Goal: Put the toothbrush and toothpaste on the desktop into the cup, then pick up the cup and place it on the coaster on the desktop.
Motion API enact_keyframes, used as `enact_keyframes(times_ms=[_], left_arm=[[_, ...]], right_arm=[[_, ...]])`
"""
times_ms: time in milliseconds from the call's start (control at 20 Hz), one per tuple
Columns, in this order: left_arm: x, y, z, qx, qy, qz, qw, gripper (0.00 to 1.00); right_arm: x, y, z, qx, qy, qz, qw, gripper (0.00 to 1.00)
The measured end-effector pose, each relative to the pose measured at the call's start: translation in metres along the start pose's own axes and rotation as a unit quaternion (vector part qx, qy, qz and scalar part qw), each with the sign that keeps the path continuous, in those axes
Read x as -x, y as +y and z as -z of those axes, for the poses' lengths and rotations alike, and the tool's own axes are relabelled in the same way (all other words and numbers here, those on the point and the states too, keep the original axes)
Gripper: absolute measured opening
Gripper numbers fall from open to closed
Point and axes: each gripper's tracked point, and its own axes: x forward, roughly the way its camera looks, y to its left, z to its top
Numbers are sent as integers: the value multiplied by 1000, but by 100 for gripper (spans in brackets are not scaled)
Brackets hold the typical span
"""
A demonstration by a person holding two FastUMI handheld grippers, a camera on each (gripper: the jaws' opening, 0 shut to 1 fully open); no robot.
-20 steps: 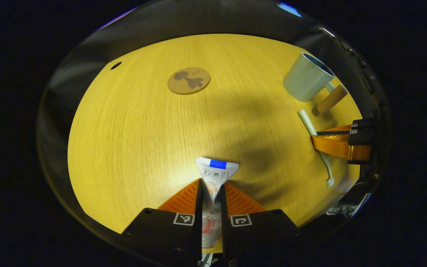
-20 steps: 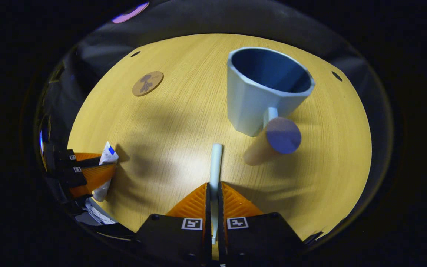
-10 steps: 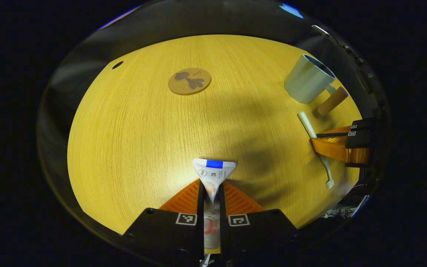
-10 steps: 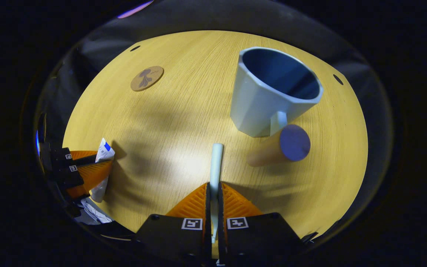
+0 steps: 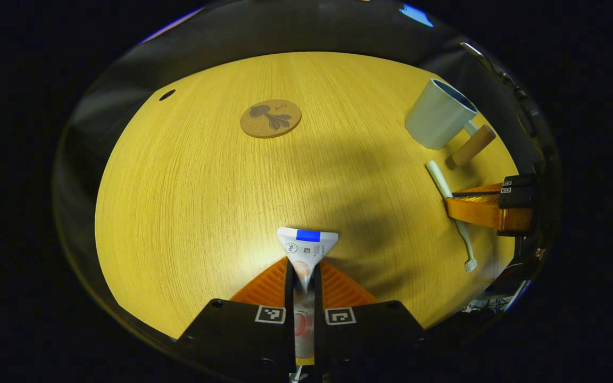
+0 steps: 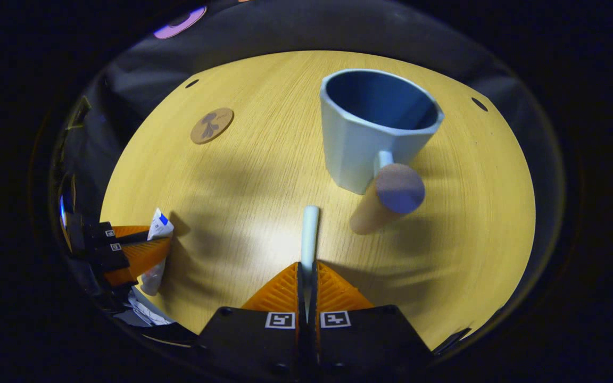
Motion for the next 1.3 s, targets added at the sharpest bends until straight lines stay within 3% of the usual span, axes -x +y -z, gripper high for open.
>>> enact_keyframes(times_ms=[300, 700, 850, 1050, 1300], left_arm=[[0, 0, 0, -5, -1, 0, 1000, 13], [0, 0, -1, -15, 1, -2, 1000, 13], [0, 0, -1, -15, -2, -2, 1000, 13], [-1, 0, -1, -14, -3, -3, 1000, 12], [0, -1, -1, -21, -5, -2, 1000, 13]], right_arm=[[21, 7, -17, -23, -54, -27, 998, 3], [74, 18, -71, -58, -154, -76, 983, 2], [98, 18, -101, -59, -210, -81, 973, 3], [131, 1, -151, -61, -308, -64, 947, 3], [141, -20, -195, -81, -365, -50, 926, 3]])
